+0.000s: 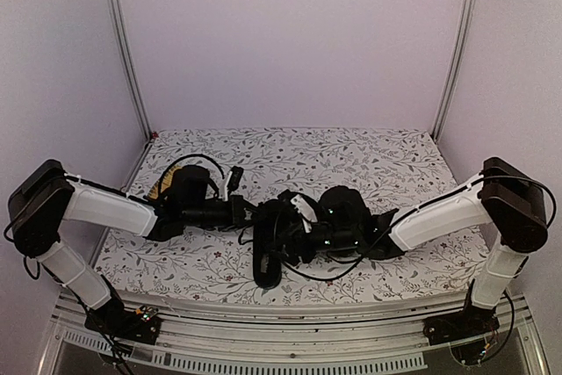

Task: Tie the shoes
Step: Place the shoelace in the shoe.

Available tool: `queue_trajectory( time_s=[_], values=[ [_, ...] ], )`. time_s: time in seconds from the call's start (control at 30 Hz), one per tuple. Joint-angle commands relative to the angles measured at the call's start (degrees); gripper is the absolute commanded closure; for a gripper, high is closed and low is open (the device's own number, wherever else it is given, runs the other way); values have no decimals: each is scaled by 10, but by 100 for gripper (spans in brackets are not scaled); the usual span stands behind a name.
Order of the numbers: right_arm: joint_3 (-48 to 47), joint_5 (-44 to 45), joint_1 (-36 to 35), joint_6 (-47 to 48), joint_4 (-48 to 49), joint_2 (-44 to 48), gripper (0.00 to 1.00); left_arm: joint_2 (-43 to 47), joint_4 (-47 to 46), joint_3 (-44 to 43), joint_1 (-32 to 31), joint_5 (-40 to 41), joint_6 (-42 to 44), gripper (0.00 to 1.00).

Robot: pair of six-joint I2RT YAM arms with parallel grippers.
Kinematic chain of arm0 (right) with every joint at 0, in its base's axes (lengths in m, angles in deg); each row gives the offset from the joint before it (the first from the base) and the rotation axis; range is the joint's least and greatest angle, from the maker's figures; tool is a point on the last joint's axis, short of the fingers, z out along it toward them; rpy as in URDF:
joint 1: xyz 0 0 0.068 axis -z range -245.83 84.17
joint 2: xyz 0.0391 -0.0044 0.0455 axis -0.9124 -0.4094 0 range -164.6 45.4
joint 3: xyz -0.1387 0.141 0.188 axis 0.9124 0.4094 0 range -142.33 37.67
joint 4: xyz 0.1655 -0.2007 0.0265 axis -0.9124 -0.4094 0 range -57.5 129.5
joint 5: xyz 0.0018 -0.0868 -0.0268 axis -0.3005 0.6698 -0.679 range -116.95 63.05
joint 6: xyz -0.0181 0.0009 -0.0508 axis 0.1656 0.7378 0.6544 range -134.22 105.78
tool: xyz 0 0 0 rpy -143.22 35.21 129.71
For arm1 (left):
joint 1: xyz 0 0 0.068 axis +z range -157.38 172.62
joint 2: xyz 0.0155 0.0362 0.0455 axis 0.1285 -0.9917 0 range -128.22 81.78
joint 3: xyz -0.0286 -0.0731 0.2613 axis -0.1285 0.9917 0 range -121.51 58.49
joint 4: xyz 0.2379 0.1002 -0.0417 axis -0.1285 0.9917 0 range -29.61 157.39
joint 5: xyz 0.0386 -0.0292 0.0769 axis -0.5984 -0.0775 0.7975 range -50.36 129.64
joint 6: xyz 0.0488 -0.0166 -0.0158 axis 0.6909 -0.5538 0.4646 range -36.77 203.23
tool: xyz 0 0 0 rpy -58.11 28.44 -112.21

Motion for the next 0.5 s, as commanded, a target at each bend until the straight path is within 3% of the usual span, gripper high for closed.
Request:
queue_trajectory(
  time_s=[0.0,0.2,0.47],
  values=[
    [19,-34,18,14,-10,60,33,16,-3,3,8,-15,44,100],
    [3,2,65,-9,-36,57,35,23,41,-16,8,-29,109,100],
    [-67,-69,106,33,-41,-24,38,36,152,-60,9,0,208,100]
  ],
)
